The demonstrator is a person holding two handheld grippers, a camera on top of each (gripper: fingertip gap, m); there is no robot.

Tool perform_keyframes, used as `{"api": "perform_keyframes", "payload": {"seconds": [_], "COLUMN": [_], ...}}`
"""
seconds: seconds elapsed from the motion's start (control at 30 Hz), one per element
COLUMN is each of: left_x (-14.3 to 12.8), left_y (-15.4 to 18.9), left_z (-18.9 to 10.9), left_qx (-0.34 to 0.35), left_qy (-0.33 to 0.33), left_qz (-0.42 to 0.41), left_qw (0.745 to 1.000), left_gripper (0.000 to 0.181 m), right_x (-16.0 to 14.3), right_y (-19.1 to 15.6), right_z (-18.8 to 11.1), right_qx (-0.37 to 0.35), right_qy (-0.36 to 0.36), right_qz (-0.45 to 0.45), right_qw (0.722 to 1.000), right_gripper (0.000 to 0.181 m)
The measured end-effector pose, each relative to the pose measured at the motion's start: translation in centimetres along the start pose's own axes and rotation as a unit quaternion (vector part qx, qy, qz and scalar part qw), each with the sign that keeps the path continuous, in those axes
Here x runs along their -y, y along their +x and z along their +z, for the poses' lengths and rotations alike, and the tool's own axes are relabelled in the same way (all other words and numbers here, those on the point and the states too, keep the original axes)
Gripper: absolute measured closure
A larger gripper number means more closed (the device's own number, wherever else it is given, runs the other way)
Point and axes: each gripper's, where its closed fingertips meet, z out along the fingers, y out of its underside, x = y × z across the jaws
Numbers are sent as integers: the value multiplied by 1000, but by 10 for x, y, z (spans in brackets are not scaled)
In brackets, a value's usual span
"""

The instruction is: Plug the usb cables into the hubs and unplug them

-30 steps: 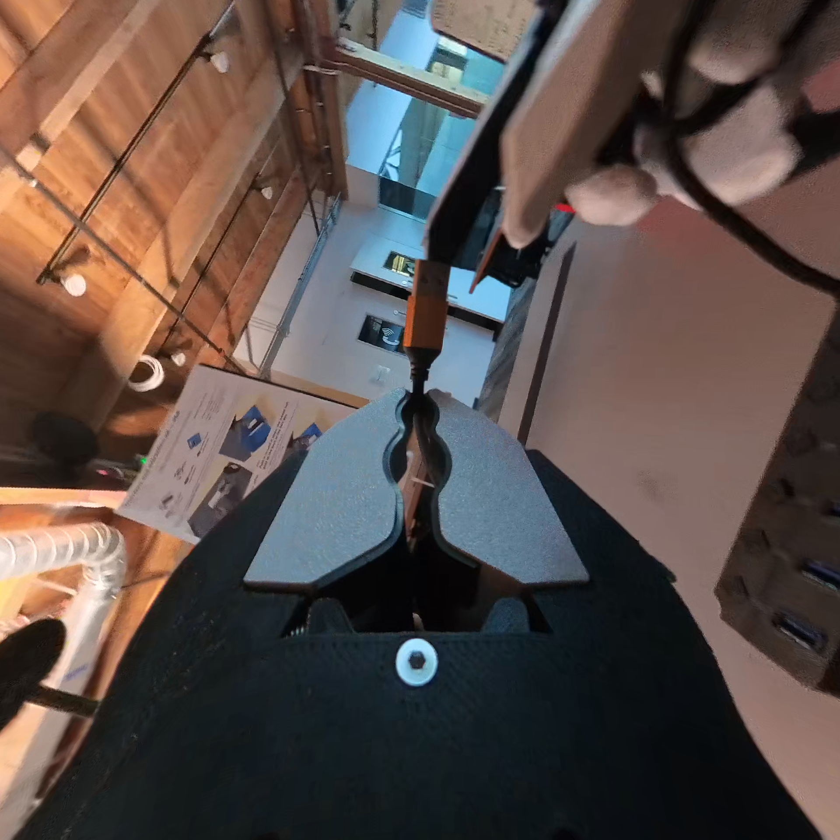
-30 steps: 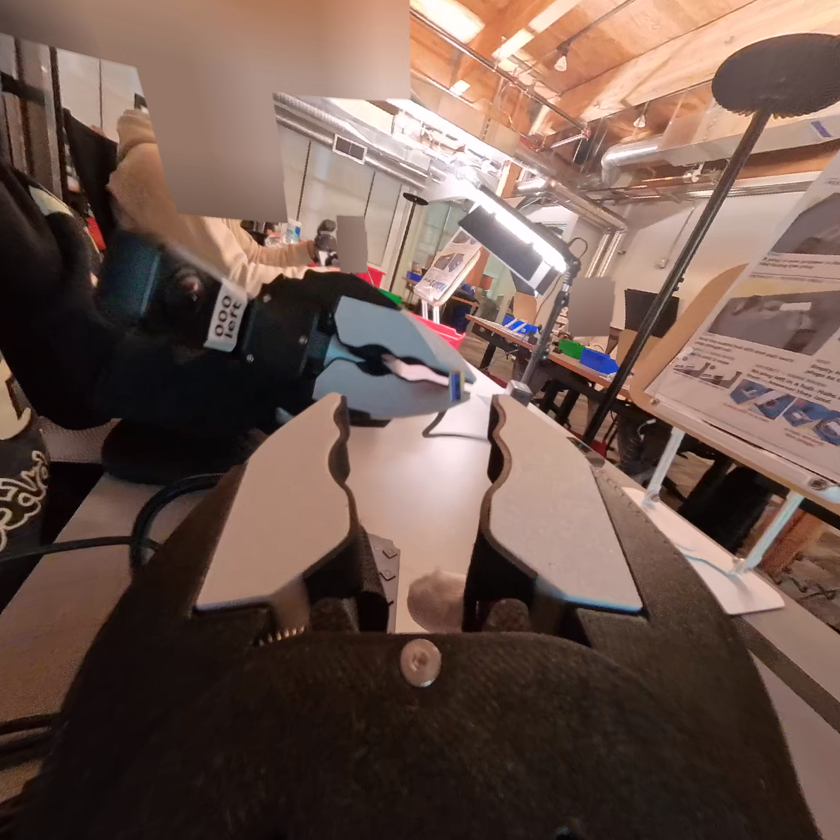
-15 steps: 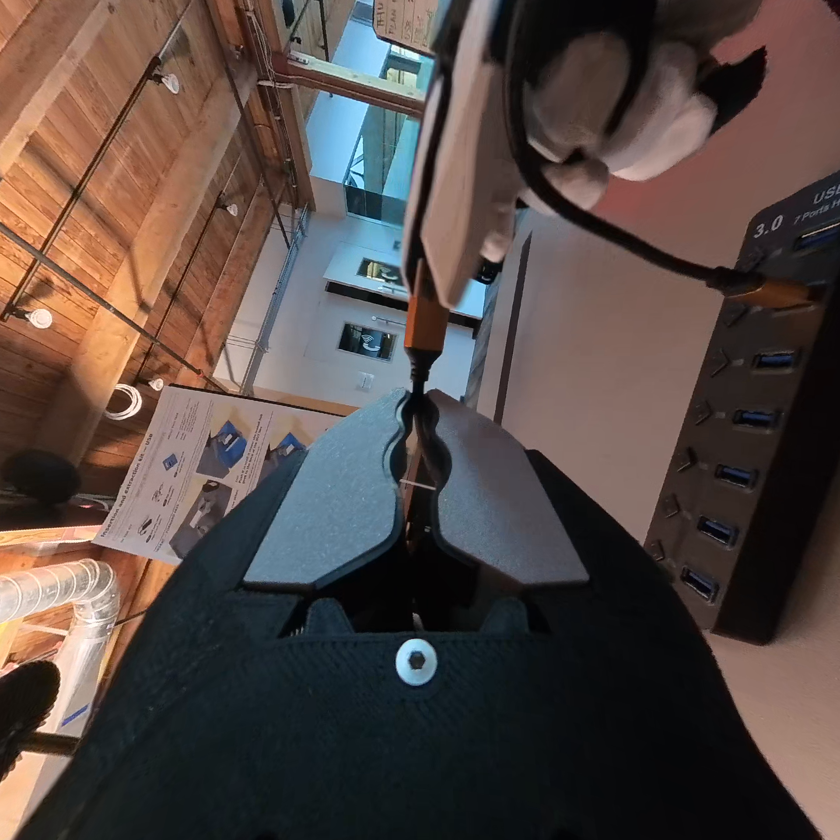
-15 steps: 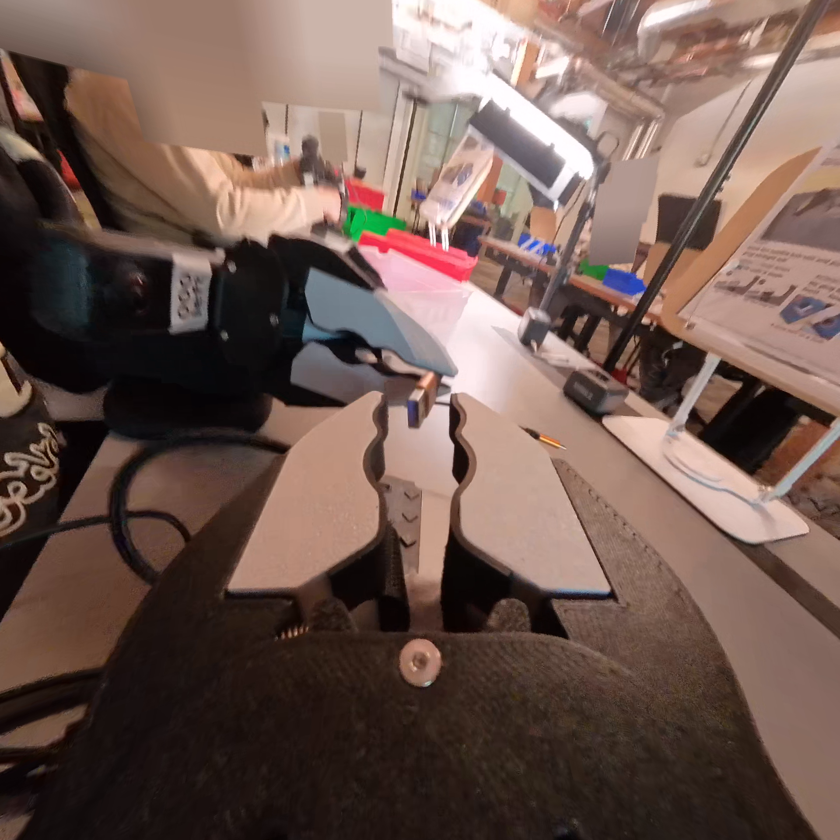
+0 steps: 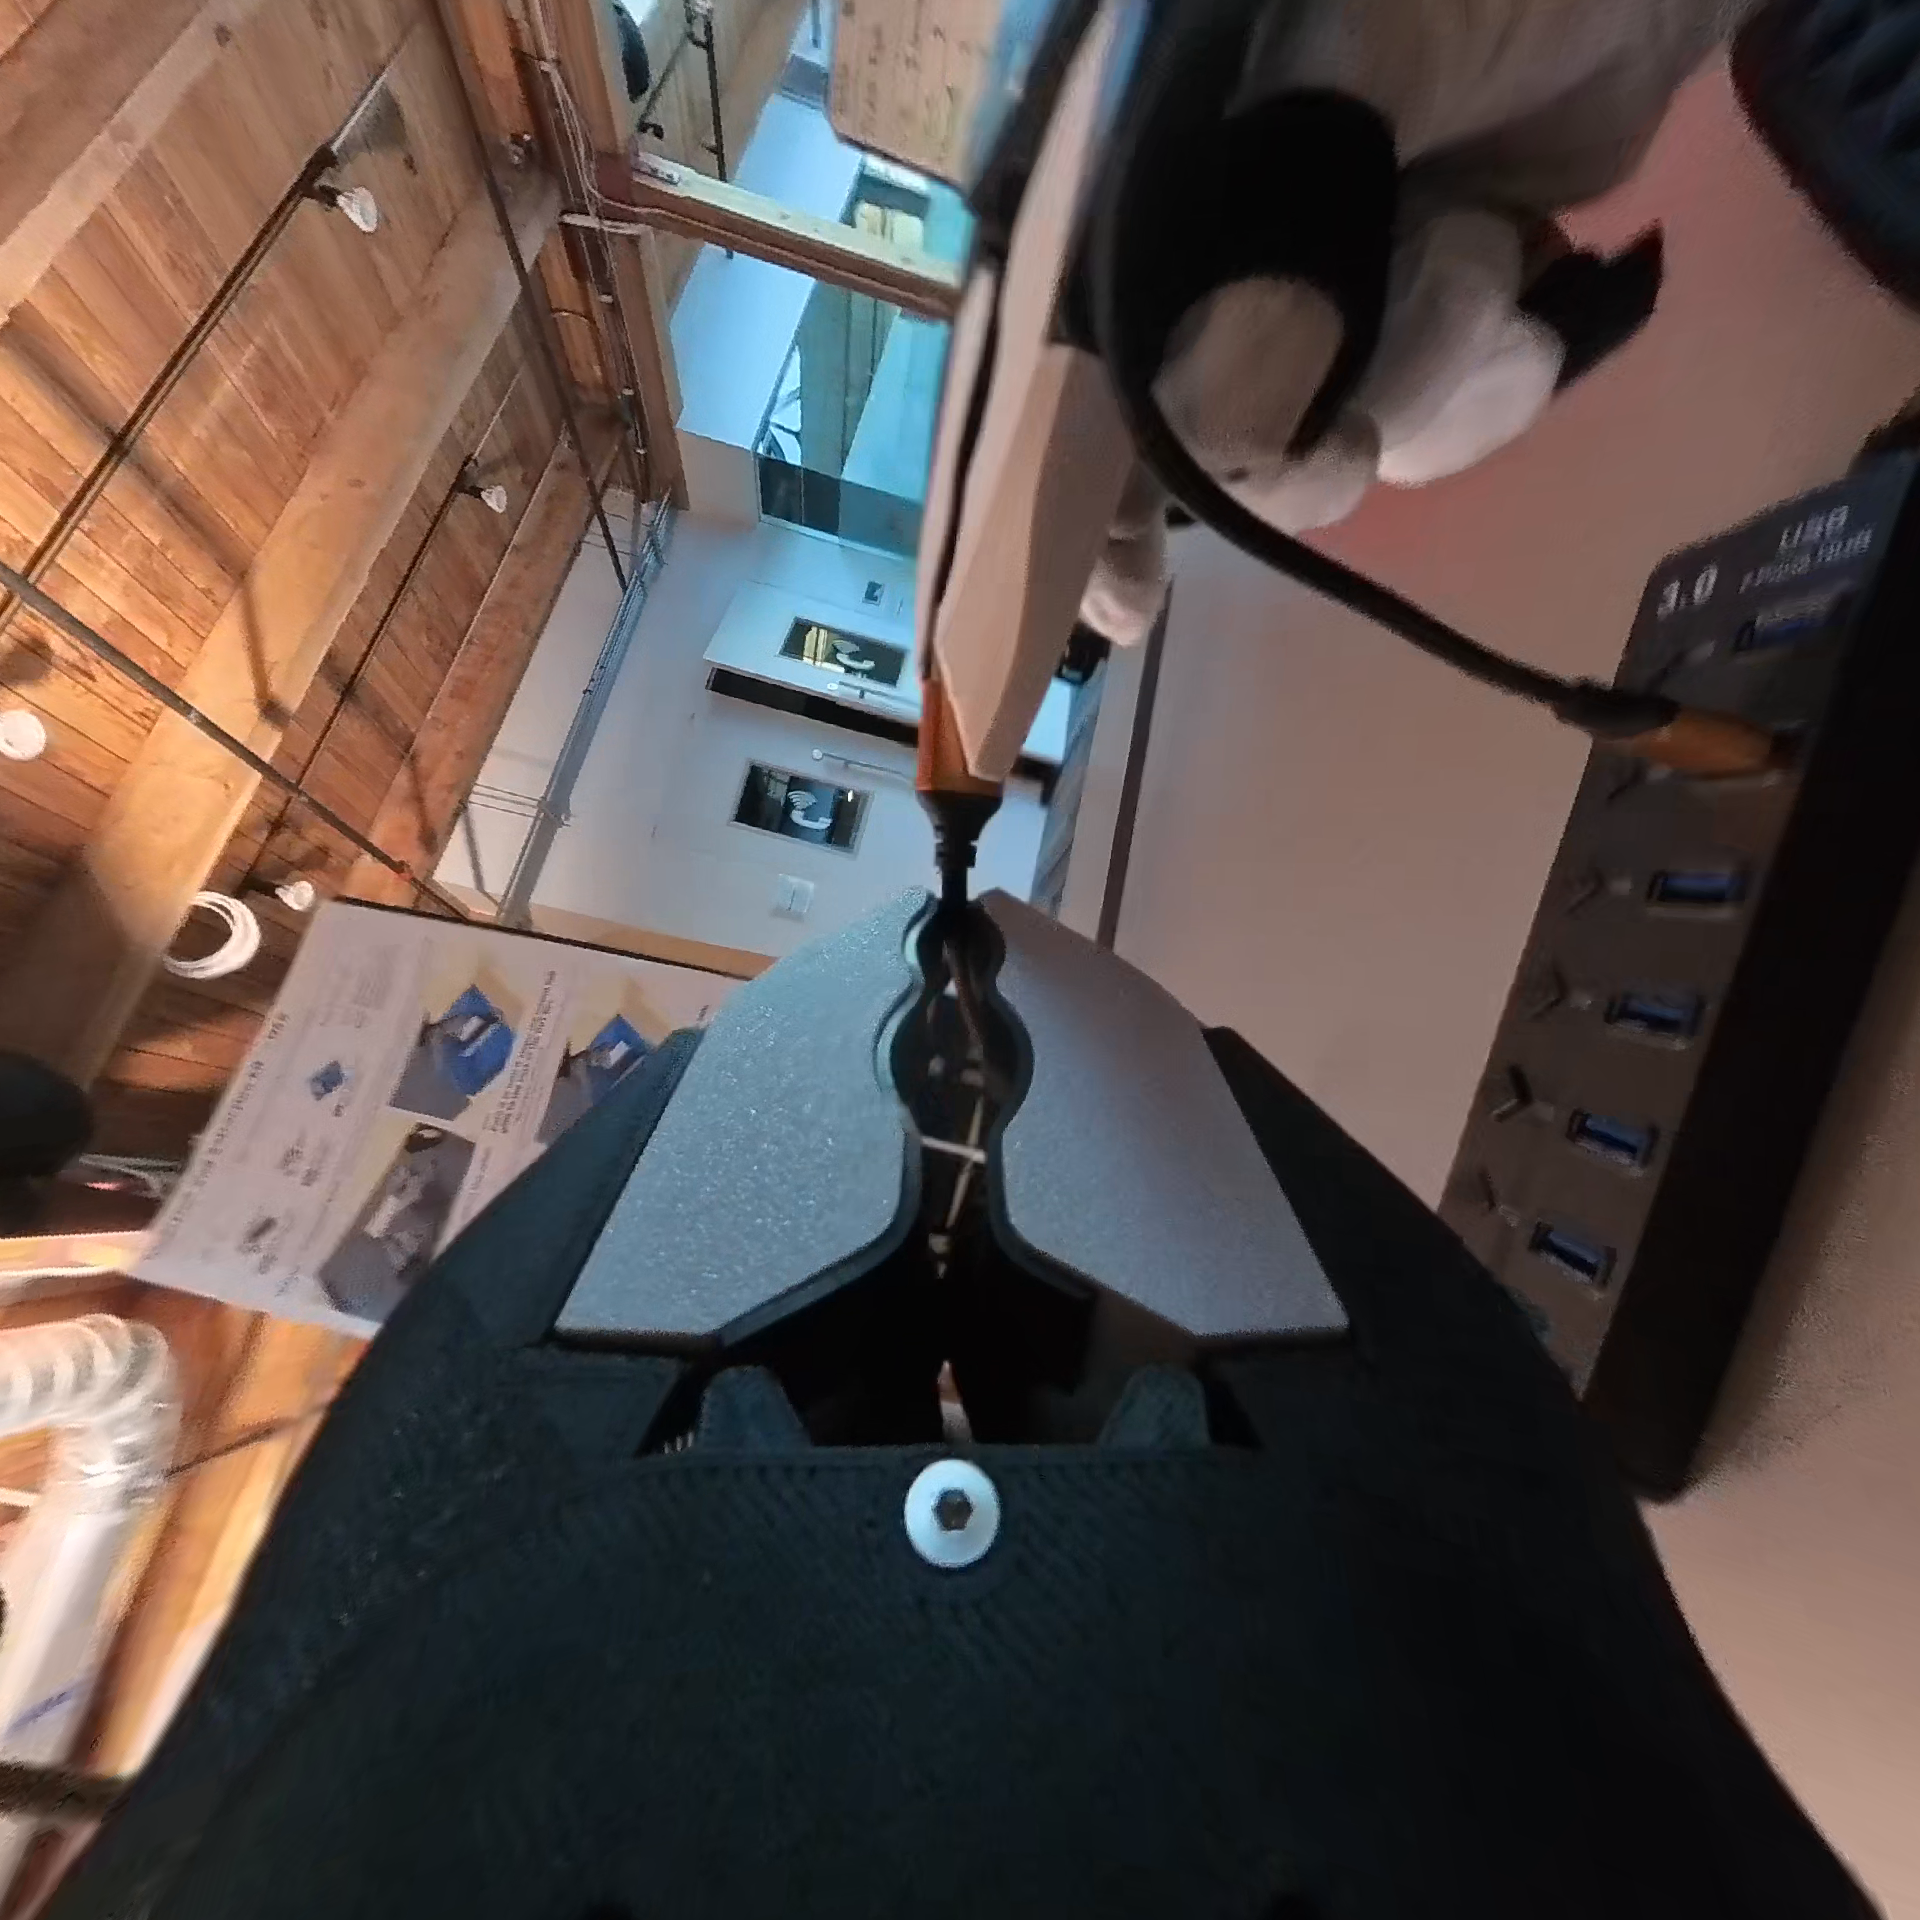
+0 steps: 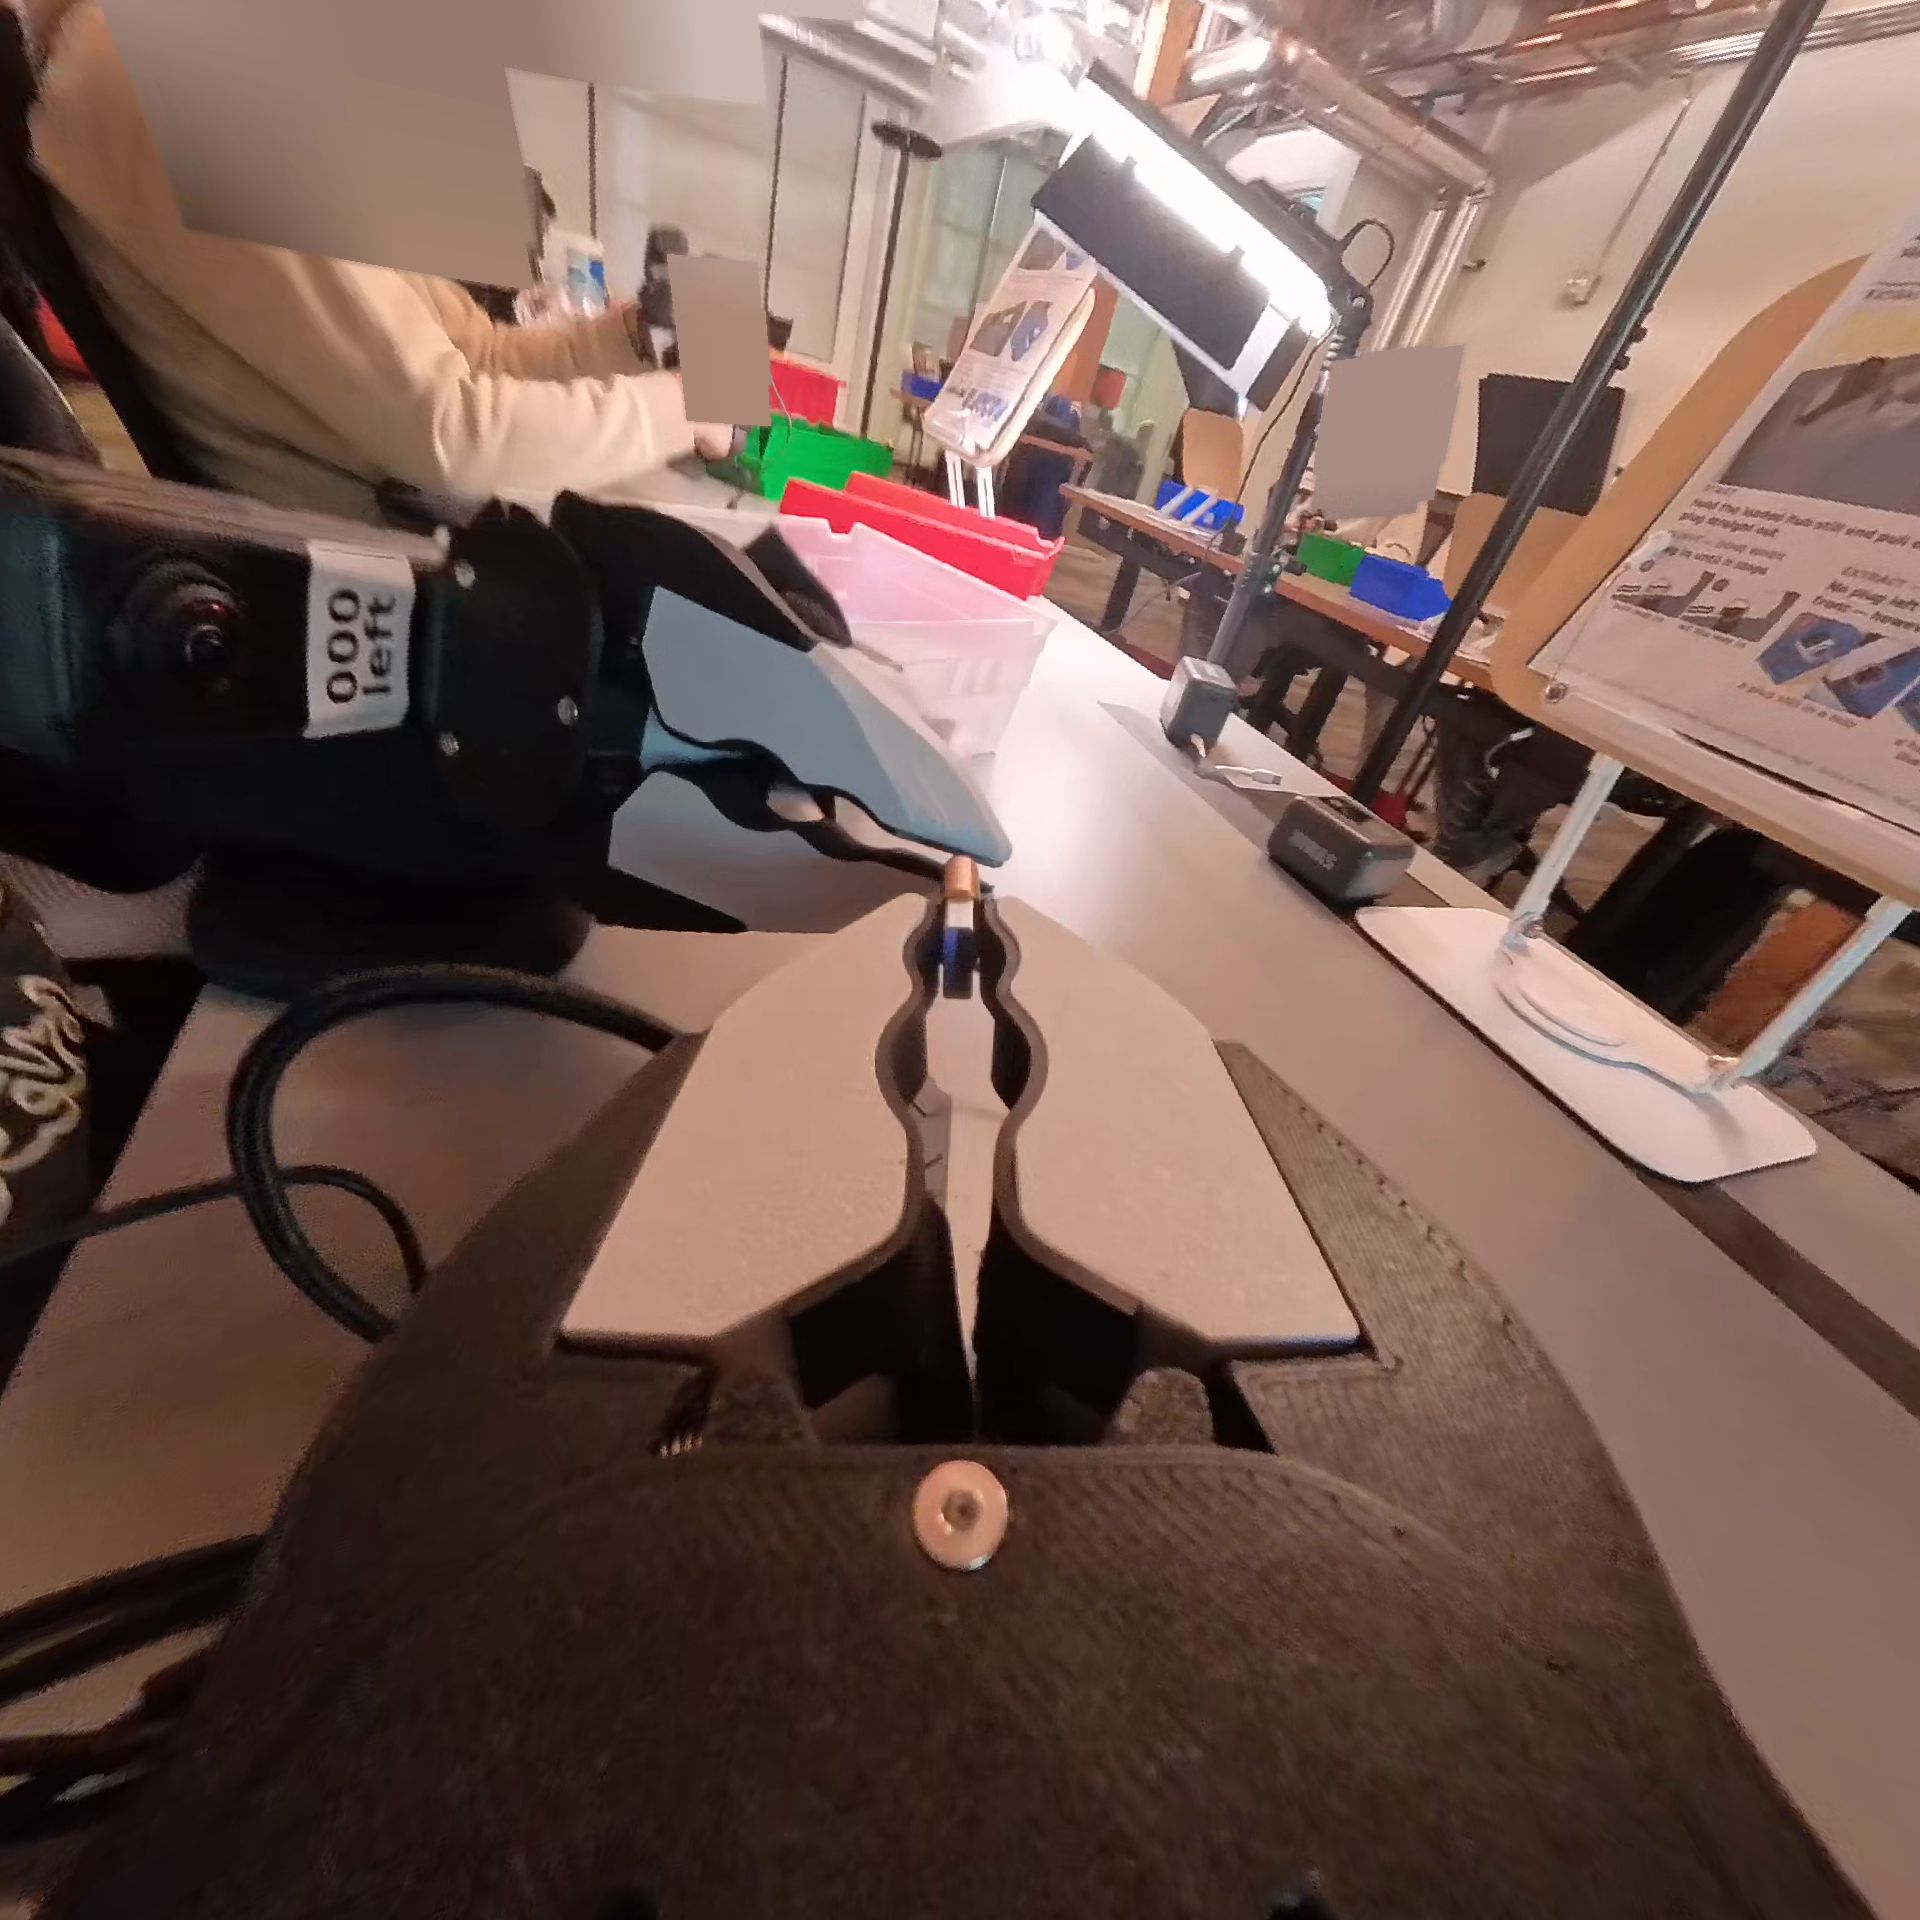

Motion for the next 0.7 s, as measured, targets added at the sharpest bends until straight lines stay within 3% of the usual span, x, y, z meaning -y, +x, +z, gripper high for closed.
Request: {"api": "perform_keyframes", "payload": {"seconds": [0.07,0.13,0.23,0.27,0.33,0.4,0.53,0.63,0.7], "left_x": [15,41,84,90,79,56,45,52,53], "left_y": [-12,-26,-12,0,22,25,-12,-7,-2], "left_z": [-6,-18,-36,-37,-22,-7,-17,-25,-24], "left_qx": [12,1,-121,-173,-225,-204,-124,-140,-143], "left_qy": [52,133,261,274,224,195,285,294,287], "left_qz": [-71,-184,-320,-355,-415,-456,-476,-397,-367], "left_qw": [996,974,903,877,853,844,823,858,873], "left_gripper": [170,162,167,166,162,154,133,133,143], "right_x": [10,21,37,43,58,62,38,26,16], "right_y": [9,20,32,31,19,4,-27,-29,-31], "right_z": [-6,-17,-33,-38,-44,-40,-12,-3,-1], "right_qx": [-9,-7,19,40,106,165,265,292,290], "right_qy": [37,92,184,212,255,257,146,108,78], "right_qz": [49,115,214,232,247,272,383,478,495], "right_qw": [998,989,959,949,929,913,873,821,815], "right_gripper": [174,174,175,175,175,175,175,174,174]}}
